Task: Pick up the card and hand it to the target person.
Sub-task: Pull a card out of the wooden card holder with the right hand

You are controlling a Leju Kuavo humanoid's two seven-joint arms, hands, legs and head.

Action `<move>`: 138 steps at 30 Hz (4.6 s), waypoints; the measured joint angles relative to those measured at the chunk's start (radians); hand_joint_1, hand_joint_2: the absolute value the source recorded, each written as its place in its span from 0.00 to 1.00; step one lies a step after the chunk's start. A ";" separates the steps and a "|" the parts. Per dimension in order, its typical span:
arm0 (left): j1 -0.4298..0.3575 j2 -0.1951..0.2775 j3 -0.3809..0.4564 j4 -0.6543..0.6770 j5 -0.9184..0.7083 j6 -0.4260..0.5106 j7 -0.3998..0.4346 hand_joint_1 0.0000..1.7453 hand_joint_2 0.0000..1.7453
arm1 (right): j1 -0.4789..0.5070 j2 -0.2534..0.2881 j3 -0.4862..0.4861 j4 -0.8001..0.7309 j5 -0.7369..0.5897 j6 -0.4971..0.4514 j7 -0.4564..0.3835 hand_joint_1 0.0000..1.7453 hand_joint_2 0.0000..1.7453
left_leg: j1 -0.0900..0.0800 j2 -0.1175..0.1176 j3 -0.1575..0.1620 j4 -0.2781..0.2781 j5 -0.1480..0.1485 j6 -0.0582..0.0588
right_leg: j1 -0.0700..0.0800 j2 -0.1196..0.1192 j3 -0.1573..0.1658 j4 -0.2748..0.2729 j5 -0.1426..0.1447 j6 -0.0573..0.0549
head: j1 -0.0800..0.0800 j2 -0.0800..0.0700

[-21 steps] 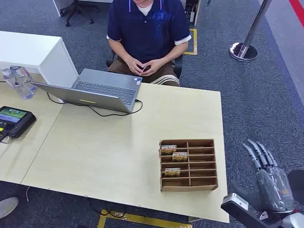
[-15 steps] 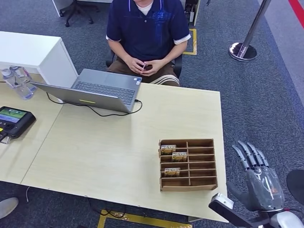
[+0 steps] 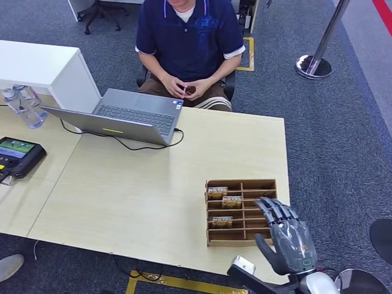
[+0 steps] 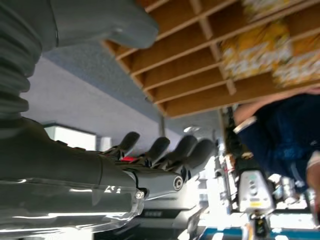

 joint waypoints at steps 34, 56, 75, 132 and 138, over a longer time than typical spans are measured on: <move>-0.001 -0.006 0.009 0.000 0.012 0.009 0.010 0.00 1.00 | -0.185 0.016 0.154 0.172 -0.023 0.058 -0.056 0.54 1.00 | 0.000 0.000 0.000 0.000 0.000 0.000 | 0.000 0.000 0.000 0.000 0.000 0.000 | 0.000 0.000; -0.001 -0.006 0.014 0.000 0.015 0.010 0.009 0.00 1.00 | -0.225 0.016 0.167 0.213 -0.051 0.050 -0.051 0.75 1.00 | 0.000 0.000 0.000 0.000 0.000 0.000 | 0.000 0.000 0.000 0.000 0.000 0.000 | 0.000 0.000; -0.001 -0.006 0.018 0.000 0.010 0.009 0.010 0.00 1.00 | -0.261 0.016 0.193 0.249 -0.086 0.056 -0.042 0.66 1.00 | 0.000 0.000 0.000 0.000 0.000 0.000 | 0.000 0.000 0.000 0.000 0.000 0.000 | 0.000 0.000; -0.001 -0.006 0.018 0.000 0.009 0.011 0.020 0.00 1.00 | -0.316 0.011 0.209 0.281 -0.177 0.097 -0.063 0.61 1.00 | 0.000 0.000 0.000 0.000 0.000 0.000 | 0.000 0.000 0.000 0.000 0.000 0.000 | 0.000 0.000; -0.001 -0.006 0.018 0.000 0.009 0.011 0.021 0.00 1.00 | -0.316 0.007 0.210 0.281 -0.178 0.098 -0.062 0.68 1.00 | 0.000 0.000 0.000 0.000 0.000 0.000 | 0.000 0.000 0.000 0.000 0.000 0.000 | 0.000 0.000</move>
